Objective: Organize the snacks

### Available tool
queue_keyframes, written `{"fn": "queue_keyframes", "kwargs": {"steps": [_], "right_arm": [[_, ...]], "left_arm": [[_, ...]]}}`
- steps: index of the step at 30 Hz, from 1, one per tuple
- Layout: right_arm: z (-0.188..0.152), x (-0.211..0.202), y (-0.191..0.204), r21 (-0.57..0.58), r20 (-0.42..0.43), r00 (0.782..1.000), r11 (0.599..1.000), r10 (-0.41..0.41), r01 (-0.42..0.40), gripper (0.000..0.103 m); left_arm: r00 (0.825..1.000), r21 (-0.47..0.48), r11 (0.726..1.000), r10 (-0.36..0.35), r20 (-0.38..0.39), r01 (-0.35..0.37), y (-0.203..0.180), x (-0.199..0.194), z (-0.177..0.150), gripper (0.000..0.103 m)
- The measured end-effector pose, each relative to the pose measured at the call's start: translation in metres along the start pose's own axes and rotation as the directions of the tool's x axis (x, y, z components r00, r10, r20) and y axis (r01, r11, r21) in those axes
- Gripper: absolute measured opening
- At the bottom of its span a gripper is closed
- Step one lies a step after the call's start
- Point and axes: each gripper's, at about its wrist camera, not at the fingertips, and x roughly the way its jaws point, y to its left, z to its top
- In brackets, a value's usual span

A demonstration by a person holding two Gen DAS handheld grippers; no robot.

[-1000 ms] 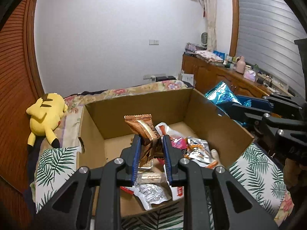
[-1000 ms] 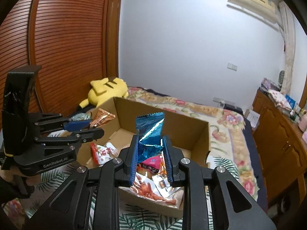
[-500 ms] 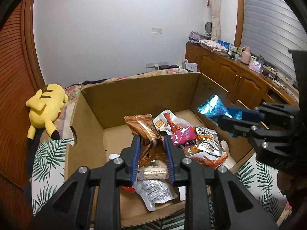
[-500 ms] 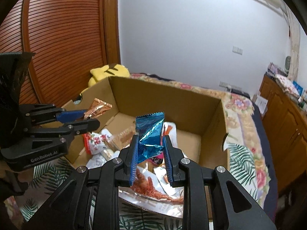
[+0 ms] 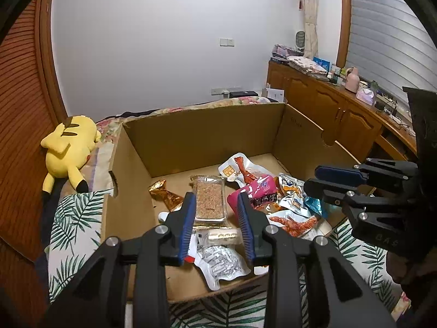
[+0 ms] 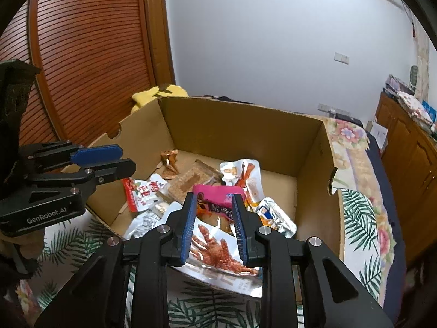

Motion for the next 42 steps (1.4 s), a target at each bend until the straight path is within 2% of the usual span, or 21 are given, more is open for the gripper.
{"fn": "queue_keyframes", "kwargs": {"steps": [11, 21, 29, 33, 42], "right_arm": [[-0.013, -0.064, 0.028, 0.023, 0.076, 0.997, 1.0, -0.008, 0.006, 0.025], [-0.051, -0.114, 0.058, 0.022, 0.106, 0.994, 0.999, -0.033, 0.03, 0.025], [-0.086, -0.136, 0.078, 0.02, 0.122, 0.991, 0.998, -0.059, 0.057, 0.03], [-0.097, -0.143, 0.083, 0.024, 0.131, 0.989, 0.997, -0.072, 0.069, 0.032], [-0.119, -0.159, 0.089, 0.052, 0.146, 0.983, 0.993, -0.111, 0.104, 0.049]], "left_arm": [[0.997, 0.0, 1.0, 0.012, 0.071, -0.012, -0.015, -0.073, -0.018, 0.034], [0.995, -0.02, 0.999, 0.026, 0.095, -0.025, -0.029, -0.127, -0.072, 0.038], [0.996, -0.024, 0.999, 0.032, 0.081, -0.03, -0.044, -0.143, -0.11, 0.039], [0.996, -0.026, 0.999, 0.037, 0.085, -0.035, -0.05, -0.151, -0.119, 0.046], [0.989, -0.014, 0.997, 0.083, 0.122, -0.081, -0.062, -0.172, -0.133, 0.051]]}}
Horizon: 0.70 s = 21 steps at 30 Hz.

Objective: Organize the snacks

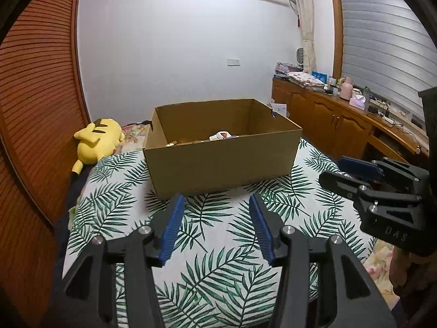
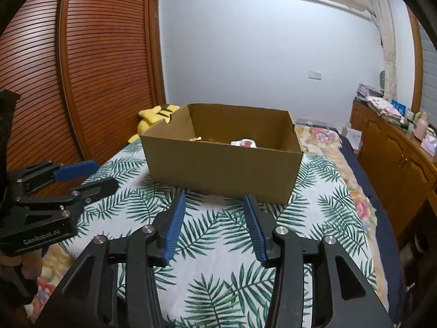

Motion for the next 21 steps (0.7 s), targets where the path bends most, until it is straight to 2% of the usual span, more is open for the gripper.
{"fn": "queue_keyframes", "kwargs": {"steps": [2, 5, 6, 7, 8, 11, 13, 16, 21], "right_arm": [[-0.003, -0.004, 0.0, 0.004, 0.006, 1.0, 1.0, -0.013, 0.013, 0.061], [-0.005, -0.008, 0.0, 0.013, 0.014, 1.0, 1.0, -0.024, 0.024, 0.069], [-0.006, -0.01, 0.001, 0.013, 0.016, 0.999, 0.999, -0.029, 0.029, 0.071], [-0.006, -0.012, 0.001, 0.014, 0.02, 0.999, 0.999, -0.034, 0.034, 0.078], [-0.007, -0.014, 0.002, 0.017, 0.026, 0.999, 0.999, -0.037, 0.036, 0.084], [-0.007, -0.02, 0.002, 0.031, 0.047, 0.998, 0.999, -0.042, 0.04, 0.09], [-0.008, -0.023, 0.002, 0.037, 0.05, 0.998, 0.998, -0.043, 0.041, 0.093], [-0.011, -0.026, 0.001, 0.047, 0.056, 0.997, 0.998, -0.049, 0.047, 0.103], [-0.015, -0.032, 0.002, 0.053, 0.06, 0.997, 0.997, -0.058, 0.055, 0.103]], "left_arm": [[1.0, -0.007, 1.0, 0.004, 0.016, -0.003, 0.001, -0.007, -0.002, 0.056], [0.999, -0.02, 1.0, 0.008, 0.035, -0.008, 0.004, -0.015, -0.003, 0.061], [0.999, -0.026, 1.0, 0.012, 0.043, -0.011, 0.004, -0.019, -0.003, 0.066], [0.999, -0.03, 0.999, 0.013, 0.05, -0.012, 0.007, -0.021, -0.004, 0.071], [0.998, -0.033, 0.999, 0.014, 0.056, -0.013, 0.007, -0.024, -0.004, 0.072], [0.997, -0.026, 0.999, 0.033, 0.067, -0.032, 0.007, -0.032, -0.006, 0.077], [0.996, -0.022, 0.999, 0.05, 0.076, -0.049, 0.006, -0.036, -0.007, 0.086], [0.994, -0.018, 0.998, 0.067, 0.092, -0.065, 0.004, -0.042, -0.009, 0.087], [0.99, -0.026, 0.996, 0.092, 0.111, -0.089, 0.0, -0.052, -0.013, 0.087]]}}
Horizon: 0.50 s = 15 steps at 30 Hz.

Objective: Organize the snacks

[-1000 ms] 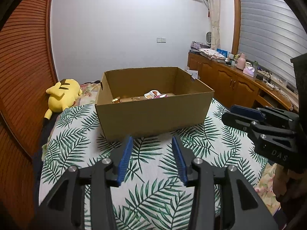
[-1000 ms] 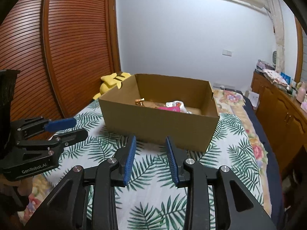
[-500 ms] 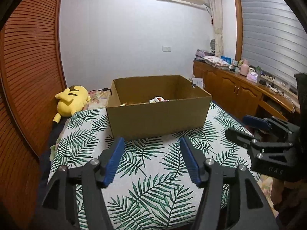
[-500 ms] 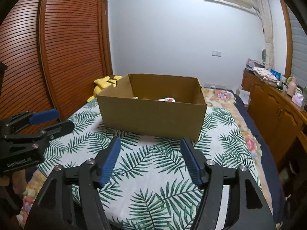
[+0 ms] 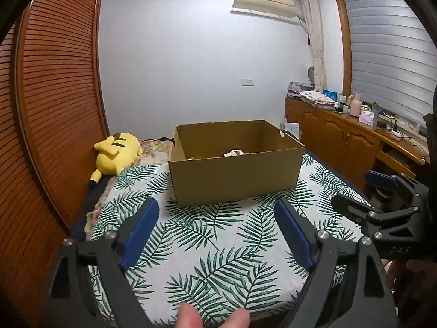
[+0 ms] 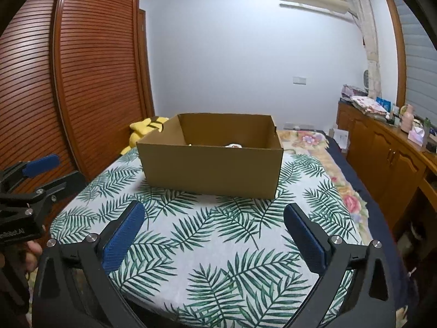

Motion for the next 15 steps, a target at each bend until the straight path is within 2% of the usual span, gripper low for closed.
{"fn": "queue_keyframes", "kwargs": {"steps": [6, 11, 15], "right_arm": [[-0.001, -0.019, 0.002, 0.009, 0.038, 0.999, 1.0, -0.023, 0.023, 0.103], [-0.003, -0.038, 0.005, 0.005, 0.081, 0.996, 0.999, -0.038, 0.038, 0.103], [-0.006, -0.048, 0.005, 0.02, 0.099, 0.994, 0.999, -0.043, 0.042, 0.103]], "left_arm": [[1.0, -0.025, 1.0, 0.012, 0.024, -0.012, 0.001, -0.015, -0.004, 0.087], [0.996, -0.022, 0.996, 0.082, 0.036, -0.081, -0.001, -0.023, -0.01, 0.087], [0.995, -0.032, 0.996, 0.08, 0.053, -0.078, 0.002, -0.031, -0.015, 0.087]]}}
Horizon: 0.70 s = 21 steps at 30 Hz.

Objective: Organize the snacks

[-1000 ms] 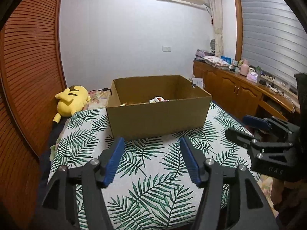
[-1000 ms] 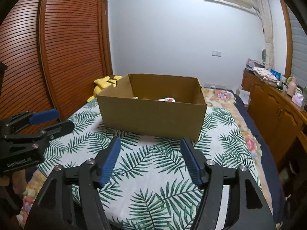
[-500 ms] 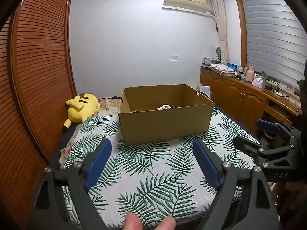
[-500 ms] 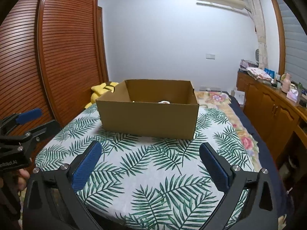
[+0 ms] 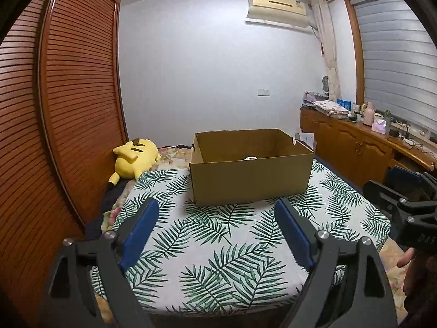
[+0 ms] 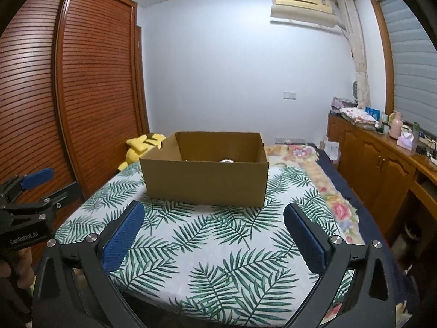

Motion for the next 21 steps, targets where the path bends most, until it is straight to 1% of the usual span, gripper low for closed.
{"fn": "queue_keyframes", "kwargs": {"steps": [6, 21], "right_arm": [[-0.005, -0.006, 0.0, 0.003, 0.011, 1.0, 1.0, -0.024, 0.024, 0.103], [-0.01, -0.015, -0.005, 0.011, 0.012, 0.999, 0.999, -0.046, 0.046, 0.103]], "left_arm": [[1.0, 0.012, 1.0, 0.016, 0.007, -0.016, -0.002, -0.006, -0.004, 0.088], [1.0, 0.008, 1.0, 0.011, 0.006, -0.011, -0.003, -0.012, -0.009, 0.088]]}}
